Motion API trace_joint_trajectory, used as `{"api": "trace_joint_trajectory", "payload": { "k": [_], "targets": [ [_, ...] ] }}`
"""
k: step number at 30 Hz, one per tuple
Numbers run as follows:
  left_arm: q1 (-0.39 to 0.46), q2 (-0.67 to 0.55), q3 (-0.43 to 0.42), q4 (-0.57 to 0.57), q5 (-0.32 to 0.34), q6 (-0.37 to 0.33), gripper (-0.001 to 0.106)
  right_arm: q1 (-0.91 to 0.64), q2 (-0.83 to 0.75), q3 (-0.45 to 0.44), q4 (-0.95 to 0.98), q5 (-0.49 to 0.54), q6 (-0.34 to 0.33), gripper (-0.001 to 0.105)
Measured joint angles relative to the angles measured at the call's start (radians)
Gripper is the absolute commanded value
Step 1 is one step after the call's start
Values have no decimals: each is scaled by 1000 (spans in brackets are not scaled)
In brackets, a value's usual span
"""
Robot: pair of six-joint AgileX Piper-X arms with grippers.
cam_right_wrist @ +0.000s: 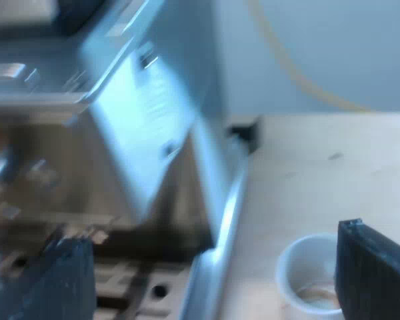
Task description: Pour the beans into the coffee machine
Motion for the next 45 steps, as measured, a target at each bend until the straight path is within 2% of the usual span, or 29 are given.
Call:
{"api": "trace_joint_trajectory", "payload": {
  "k": [4,7,12,14,20,27,30,32,34,38,45],
  "targets": [
    [0,-49,0,13,0,0,71,-92,-73,0,0,0,-12,78],
    [0,-88,-5,19,0,0,71,-140,-130,0,12,5,-54,78],
    [0,-137,-34,25,2,0,71,-164,-199,0,63,78,-122,78],
    [0,-154,-56,28,2,0,71,-164,-239,0,123,140,-153,78],
    [0,-206,-96,27,2,0,71,-164,-364,0,247,169,-158,78],
    [0,-258,-113,51,2,-8,71,-164,-496,0,278,172,-158,78],
    [0,-259,-136,111,-60,-8,71,-164,-561,0,328,172,-150,78],
    [0,-259,-165,175,-125,-8,71,-164,-608,-1,378,172,-150,78],
    [0,-259,-189,219,-157,-8,71,-164,-625,-1,418,172,-150,78],
    [0,-259,-220,262,-162,-8,71,-164,-627,-16,533,172,-150,78],
    [0,-259,-248,380,-163,-8,71,-164,-627,-16,555,150,-150,78]
  ]
}}
